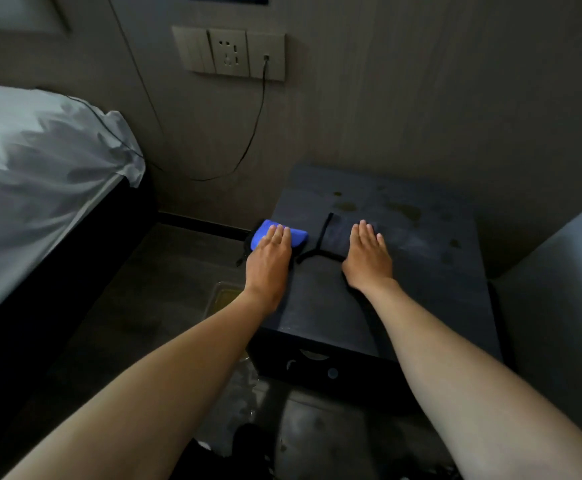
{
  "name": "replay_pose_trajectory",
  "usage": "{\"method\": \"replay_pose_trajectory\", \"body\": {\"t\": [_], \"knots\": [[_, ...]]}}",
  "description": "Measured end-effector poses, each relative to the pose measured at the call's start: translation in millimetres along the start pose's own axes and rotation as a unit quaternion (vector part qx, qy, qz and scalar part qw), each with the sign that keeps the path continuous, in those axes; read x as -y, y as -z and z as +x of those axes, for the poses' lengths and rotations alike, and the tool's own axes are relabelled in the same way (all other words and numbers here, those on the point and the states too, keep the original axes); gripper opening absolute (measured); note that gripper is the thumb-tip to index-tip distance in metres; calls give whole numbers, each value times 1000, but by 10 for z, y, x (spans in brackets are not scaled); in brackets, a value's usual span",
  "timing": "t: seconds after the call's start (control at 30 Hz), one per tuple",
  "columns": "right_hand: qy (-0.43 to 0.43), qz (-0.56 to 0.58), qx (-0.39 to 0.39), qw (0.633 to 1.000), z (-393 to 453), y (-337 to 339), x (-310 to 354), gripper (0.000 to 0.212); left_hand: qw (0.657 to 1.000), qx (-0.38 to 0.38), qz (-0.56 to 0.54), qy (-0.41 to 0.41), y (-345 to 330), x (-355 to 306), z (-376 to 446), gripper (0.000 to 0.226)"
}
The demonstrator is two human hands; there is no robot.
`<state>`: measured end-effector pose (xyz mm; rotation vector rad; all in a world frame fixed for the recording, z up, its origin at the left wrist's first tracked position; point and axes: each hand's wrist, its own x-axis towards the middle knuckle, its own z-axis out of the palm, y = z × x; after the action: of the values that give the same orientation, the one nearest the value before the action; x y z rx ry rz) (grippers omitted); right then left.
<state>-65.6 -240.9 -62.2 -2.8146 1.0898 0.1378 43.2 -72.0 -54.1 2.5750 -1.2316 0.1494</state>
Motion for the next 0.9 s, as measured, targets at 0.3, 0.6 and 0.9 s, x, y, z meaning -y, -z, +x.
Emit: {"method": "replay_pose_trajectory", "body": {"t": [0.3, 0.6, 0.9], "knots": [[-7, -17, -5, 1000, -49, 43, -510, 73, 998, 53, -23, 40, -262, -260, 28, 65], [-30, 11, -3, 999, -202, 80, -1053, 75, 994, 43, -44, -91, -307, -1070, 208, 60], [-62, 11, -13, 998, -395, 118, -1685, 72, 952, 166, -11, -258, -647, -2107, 640, 54]]}}
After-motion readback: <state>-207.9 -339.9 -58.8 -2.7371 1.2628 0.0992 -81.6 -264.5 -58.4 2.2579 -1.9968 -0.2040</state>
